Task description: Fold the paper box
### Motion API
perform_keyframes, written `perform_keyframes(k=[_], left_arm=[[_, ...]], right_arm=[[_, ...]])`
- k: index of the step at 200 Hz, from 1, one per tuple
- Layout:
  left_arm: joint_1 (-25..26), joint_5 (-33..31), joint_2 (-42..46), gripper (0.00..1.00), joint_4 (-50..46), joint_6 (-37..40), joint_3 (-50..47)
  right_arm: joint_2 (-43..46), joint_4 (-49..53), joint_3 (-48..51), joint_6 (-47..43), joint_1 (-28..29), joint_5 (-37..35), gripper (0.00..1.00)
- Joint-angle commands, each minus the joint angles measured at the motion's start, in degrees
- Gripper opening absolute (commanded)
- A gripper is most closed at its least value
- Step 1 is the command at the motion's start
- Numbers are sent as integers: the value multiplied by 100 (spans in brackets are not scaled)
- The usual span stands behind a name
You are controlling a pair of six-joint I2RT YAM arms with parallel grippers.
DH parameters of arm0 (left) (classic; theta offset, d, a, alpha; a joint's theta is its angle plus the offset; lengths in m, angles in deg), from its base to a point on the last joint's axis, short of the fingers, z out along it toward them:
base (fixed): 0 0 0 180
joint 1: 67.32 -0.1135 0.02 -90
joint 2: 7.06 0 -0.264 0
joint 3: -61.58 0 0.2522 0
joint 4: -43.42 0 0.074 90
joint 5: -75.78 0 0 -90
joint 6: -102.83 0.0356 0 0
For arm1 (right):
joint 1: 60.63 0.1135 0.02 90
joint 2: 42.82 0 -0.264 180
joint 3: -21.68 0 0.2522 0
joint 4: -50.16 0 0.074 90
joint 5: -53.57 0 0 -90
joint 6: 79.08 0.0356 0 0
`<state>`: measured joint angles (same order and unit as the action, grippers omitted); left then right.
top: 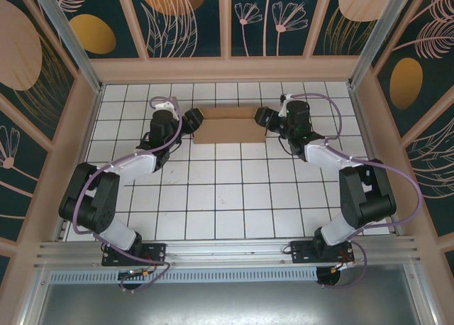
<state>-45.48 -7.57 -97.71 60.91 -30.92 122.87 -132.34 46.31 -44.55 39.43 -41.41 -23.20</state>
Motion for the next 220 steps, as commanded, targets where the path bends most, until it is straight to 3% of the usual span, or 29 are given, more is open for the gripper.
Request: perform_keyframes(k=[1, 47, 72, 143, 173, 188, 210, 220], left_arm=[[101, 434, 208, 66, -71, 75, 170], [101, 76, 419, 80, -564, 367, 339], [83, -323, 524, 98, -1038, 604, 528], [26, -1462, 1076, 99, -2134, 1673, 1048], [30, -1453, 1480, 99, -2313, 2514, 1115], [27, -1366, 1699, 99, -2167, 2935, 1039], [29, -1536, 1872, 99, -1996, 3623, 981], [26, -1211, 1967, 99, -1782, 4060, 857]], right_arm=[[193, 106, -200, -82, 152, 364, 70], [238, 307, -298, -118, 115, 186, 83], [328, 433, -373, -124, 77, -1, 87], [828, 1094, -735, -594, -75, -685, 89], [1119, 1437, -1135, -1114, -62, -961, 85], [1235, 1433, -1304, -1568, -76, -777, 80], [1427, 1045, -1111, -2475, -71, 92, 74], [1475, 1029, -1143, -2706, -68, 188, 74]])
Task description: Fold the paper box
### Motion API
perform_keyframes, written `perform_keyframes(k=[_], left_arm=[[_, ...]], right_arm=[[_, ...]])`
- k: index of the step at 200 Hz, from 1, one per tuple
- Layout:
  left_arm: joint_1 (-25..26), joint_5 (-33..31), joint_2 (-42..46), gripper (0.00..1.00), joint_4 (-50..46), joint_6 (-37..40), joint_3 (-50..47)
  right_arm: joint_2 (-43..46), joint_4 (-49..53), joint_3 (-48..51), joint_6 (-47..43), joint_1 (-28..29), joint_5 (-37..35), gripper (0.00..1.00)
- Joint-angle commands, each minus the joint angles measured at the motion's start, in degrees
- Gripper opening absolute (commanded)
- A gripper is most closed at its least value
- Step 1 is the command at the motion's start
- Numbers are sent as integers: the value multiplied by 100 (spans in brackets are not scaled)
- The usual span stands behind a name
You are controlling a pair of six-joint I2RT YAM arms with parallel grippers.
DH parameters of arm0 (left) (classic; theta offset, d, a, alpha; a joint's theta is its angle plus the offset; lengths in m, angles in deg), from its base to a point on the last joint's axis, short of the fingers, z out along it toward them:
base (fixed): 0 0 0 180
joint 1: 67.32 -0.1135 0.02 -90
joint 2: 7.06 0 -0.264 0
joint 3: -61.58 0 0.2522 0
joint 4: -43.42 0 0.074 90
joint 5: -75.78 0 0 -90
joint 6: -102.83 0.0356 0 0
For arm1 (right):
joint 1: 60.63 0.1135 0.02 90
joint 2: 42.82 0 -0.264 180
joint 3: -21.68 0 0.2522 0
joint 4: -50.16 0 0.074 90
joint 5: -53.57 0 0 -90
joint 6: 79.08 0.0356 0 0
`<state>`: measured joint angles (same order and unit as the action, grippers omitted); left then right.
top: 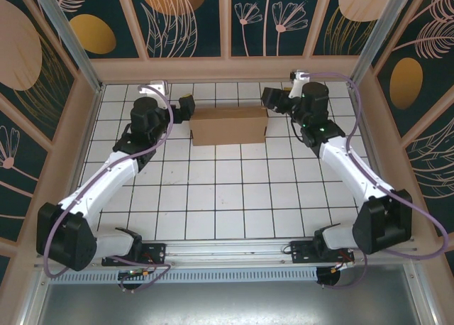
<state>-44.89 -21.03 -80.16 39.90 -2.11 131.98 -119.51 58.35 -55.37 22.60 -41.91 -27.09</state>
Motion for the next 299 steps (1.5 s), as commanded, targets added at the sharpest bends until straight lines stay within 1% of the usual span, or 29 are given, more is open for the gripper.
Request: perform_keyframes(k=[1, 10, 19, 27, 35, 44, 59, 63, 69, 76, 80, 86, 97, 102, 119, 126, 135, 141, 147, 157, 168, 177, 202, 224, 248, 260, 285, 299], left_arm=[[-31, 188, 224, 99, 350, 1231, -130], [-29, 422, 378, 99, 612, 1708, -433], [-29, 223, 444, 99, 793, 1843, -542], [-29, 161, 446, 99, 611, 1969, -471], [-29, 103, 446, 99, 452, 2139, -477], [-37, 88, 446, 99, 495, 2328, -547], [-166, 722, 413, 98, 364, 2595, -488], [-245, 829, 411, 96, 388, 2597, -487], [-401, 1156, 440, 94, 477, 2593, -522], [-594, 1543, 530, 92, 789, 2630, -682], [-707, 1654, 604, 91, 1101, 2630, -892], [-899, 1796, 698, 90, 1597, 2597, -1157], [-1292, 2428, 690, 89, 2055, 2510, -1392], [-1445, 2723, 648, 88, 2209, 2530, -1486], [-1678, 3046, 580, 88, 3297, 2706, -2051], [-1788, 3274, 554, 88, 3759, 2672, -2239], [-2030, 3975, 461, 87, 4234, 2566, -2392], [-2134, 4280, 385, 86, 4396, 2547, -2445], [-2199, 4501, 330, 84, 4248, 2706, -2420], [-2242, 4773, 272, 81, 3704, 3248, -2329], [-2243, 4896, 168, 73, 3079, 3832, -2240], [-2250, 4931, 75, 69, 2915, 4169, -2283], [-2244, 5024, -146, 67, 2664, 4550, -2279], [-2244, 5252, -404, 64, 2071, 4943, -1962], [-2244, 5367, -585, 61, 2134, 4889, -1766], [-2219, 5467, -670, 61, 2041, 4956, -1652], [-1989, 5378, -926, 59, 1105, 5677, -1209], [-1906, 5280, -1048, 59, 1055, 5780, -1089]], right_arm=[[195, -187, -61, -1026, -18, 577, 74], [228, -286, -52, -1075, -12, 613, 74], [258, -348, -16, -1369, 9, 851, 76], [268, -439, 8, -1520, 44, 869, 78], [296, -582, 98, -1793, 36, 1084, 78], [366, -870, 311, -2208, 36, 1319, 78], [474, -1269, 583, -3038, 20, 1577, 78], [516, -1361, 668, -3317, -22, 1818, 78], [592, -1593, 843, -3750, -128, 2257, 78], [652, -1870, 1020, -4128, -285, 2762, 76], [646, -1892, 1014, -4301, -372, 3015, 74], [573, -1723, 890, -4524, -542, 3393, 71], [375, -1344, 620, -4874, -819, 3911, 69], [283, -1240, 565, -5053, -924, 4047, 69], [19, -1030, 478, -5411, -1101, 4143, 69], [-79, -931, 474, -5574, -1175, 4166, 69], [-211, -779, 446, -5715, -1287, 4209, 68], [-298, -593, 377, -5852, -1362, 4231, 66], [-383, -328, 322, -6090, -1411, 4214, 65], [-481, -69, 323, -6492, -1446, 4083, 62], [-518, -204, 539, -6660, -1495, 3960, 60], [-534, -508, 779, -6655, -1552, 3891, 59], [-612, -970, 1173, -6687, -1578, 3720, 56], [-718, -1152, 1196, -6640, -1599, 3671, 54], [-810, -1536, 1301, -6480, -1621, 3609, 55], [-874, -1524, 1271, -6486, -1626, 3604, 54], [-1021, -1503, 1176, -6495, -1600, 3524, 52], [-1091, -1450, 1137, -6550, -1589, 3490, 52]])
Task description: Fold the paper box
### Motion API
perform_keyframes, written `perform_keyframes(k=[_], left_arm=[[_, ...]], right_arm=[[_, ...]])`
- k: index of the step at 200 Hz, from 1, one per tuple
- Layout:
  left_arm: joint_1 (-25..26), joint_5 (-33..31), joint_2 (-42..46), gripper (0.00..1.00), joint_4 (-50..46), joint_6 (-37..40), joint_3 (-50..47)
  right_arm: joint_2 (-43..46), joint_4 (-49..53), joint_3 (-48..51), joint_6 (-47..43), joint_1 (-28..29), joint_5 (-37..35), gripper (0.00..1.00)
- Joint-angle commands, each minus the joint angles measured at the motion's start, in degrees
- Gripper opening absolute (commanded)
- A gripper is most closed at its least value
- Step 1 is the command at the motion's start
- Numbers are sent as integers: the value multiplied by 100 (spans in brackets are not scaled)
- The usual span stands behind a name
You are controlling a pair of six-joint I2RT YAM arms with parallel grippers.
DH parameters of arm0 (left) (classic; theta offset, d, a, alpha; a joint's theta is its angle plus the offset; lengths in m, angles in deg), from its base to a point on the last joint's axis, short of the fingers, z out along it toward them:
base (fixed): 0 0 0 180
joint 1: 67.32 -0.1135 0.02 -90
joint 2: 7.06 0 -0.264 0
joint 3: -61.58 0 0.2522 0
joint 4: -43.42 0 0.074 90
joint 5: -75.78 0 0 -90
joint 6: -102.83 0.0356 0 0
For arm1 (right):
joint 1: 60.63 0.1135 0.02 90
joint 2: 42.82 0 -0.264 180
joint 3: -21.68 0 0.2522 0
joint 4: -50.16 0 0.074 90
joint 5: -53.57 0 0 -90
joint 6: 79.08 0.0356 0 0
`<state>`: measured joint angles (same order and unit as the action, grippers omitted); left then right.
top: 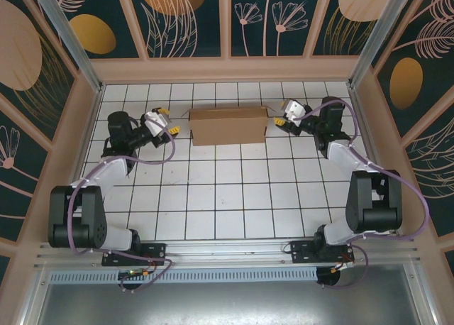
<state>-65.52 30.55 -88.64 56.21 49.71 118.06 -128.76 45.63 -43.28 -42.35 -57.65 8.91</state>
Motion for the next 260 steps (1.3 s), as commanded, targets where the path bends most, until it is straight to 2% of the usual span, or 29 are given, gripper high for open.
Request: perform_keyframes(k=[1, 69, 138, 194, 260], left_arm=[[165, 112, -205, 59, -556, 595, 301], [259, -67, -681, 50, -275, 339, 619], [287, -155, -951, 45, -161, 154, 836], [303, -209, -1070, 40, -238, 68, 993], [303, -232, -1166, 25, -412, 38, 1110]], right_arm=[[-173, -173, -69, -57, -16, -116, 52], [-343, -52, -164, -133, 73, -240, 51], [-604, 251, -524, -252, 163, -323, 48], [-921, 634, -930, -359, 303, -404, 36], [-1144, 524, -1085, -118, 336, -403, 21]])
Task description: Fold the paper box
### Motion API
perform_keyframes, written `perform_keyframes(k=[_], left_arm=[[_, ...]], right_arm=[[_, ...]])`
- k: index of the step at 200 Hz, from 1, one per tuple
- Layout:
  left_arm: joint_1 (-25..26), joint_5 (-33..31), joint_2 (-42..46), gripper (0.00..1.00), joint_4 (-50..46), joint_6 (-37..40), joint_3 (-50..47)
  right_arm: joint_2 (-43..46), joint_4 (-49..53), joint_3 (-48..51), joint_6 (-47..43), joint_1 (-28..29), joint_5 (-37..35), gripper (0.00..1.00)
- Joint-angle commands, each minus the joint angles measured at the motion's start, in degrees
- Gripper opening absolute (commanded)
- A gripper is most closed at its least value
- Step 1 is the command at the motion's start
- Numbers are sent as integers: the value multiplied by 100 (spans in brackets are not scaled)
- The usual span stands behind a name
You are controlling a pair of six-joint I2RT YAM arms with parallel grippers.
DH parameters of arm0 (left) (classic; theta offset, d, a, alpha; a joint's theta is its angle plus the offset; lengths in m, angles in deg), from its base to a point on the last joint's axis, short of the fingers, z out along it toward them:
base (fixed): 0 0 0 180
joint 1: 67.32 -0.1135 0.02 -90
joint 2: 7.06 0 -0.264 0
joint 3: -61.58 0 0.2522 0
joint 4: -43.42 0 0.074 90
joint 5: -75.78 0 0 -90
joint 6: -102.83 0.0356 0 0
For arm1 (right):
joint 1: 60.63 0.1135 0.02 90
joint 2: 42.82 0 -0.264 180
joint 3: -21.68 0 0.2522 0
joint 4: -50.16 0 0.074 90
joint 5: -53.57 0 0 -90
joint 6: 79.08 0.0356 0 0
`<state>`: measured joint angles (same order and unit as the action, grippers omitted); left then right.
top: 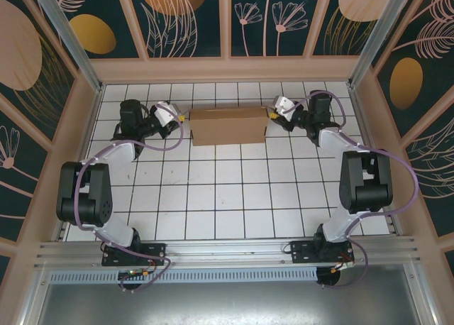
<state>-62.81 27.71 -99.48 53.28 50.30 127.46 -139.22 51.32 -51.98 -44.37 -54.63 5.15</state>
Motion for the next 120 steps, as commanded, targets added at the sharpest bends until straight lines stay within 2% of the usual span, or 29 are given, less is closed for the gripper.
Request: perform_keyframes(k=[1, 29, 99, 120], left_arm=[[32, 52, -82, 25, -120, -21, 173], [52, 46, -155, 19, -284, 18, 284], [180, 53, -285, 16, -479, 46, 325], [181, 2, -277, 9, -508, 66, 321]], right_arm=[[-98, -47, -219, 90, 33, -27, 21], [-145, -51, -281, 158, 44, -20, 17], [-198, 58, -285, 176, 99, -37, 11], [-190, 74, -285, 184, 99, -18, 6]])
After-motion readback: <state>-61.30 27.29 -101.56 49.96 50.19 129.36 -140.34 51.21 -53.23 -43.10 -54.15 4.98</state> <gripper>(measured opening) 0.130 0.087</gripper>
